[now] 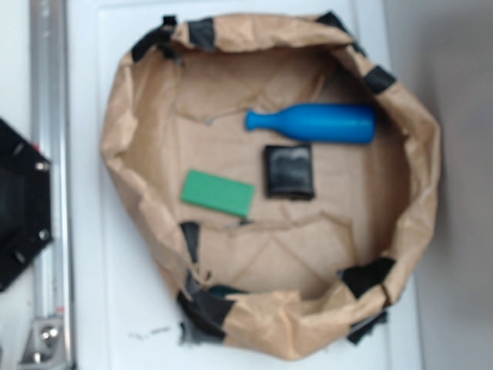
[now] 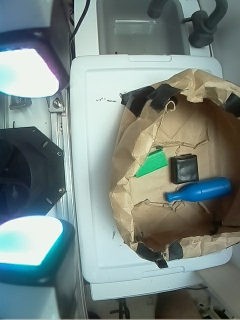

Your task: Grab the green block.

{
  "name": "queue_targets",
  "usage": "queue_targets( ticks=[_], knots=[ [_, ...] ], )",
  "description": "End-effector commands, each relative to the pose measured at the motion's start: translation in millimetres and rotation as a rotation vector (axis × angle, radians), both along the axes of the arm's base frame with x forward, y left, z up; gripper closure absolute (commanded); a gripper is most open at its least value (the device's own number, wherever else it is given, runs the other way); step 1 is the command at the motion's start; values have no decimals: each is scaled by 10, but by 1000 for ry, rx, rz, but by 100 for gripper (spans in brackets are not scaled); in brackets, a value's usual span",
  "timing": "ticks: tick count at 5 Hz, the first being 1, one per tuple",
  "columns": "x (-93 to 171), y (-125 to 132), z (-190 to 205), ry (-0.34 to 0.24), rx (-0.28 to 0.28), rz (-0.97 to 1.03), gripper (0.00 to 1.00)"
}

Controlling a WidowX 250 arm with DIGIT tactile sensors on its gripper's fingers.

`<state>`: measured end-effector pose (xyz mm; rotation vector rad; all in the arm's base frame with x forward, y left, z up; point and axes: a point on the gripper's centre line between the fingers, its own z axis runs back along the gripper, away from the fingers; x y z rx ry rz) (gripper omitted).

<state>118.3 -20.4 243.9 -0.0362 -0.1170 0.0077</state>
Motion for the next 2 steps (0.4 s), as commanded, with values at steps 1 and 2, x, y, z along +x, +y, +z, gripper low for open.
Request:
queue_targets(
  ticks=[1, 2],
  knots=[
    [0, 0, 0, 0, 0, 0, 0],
    [249, 98, -266, -18, -13, 43, 0]
  ],
)
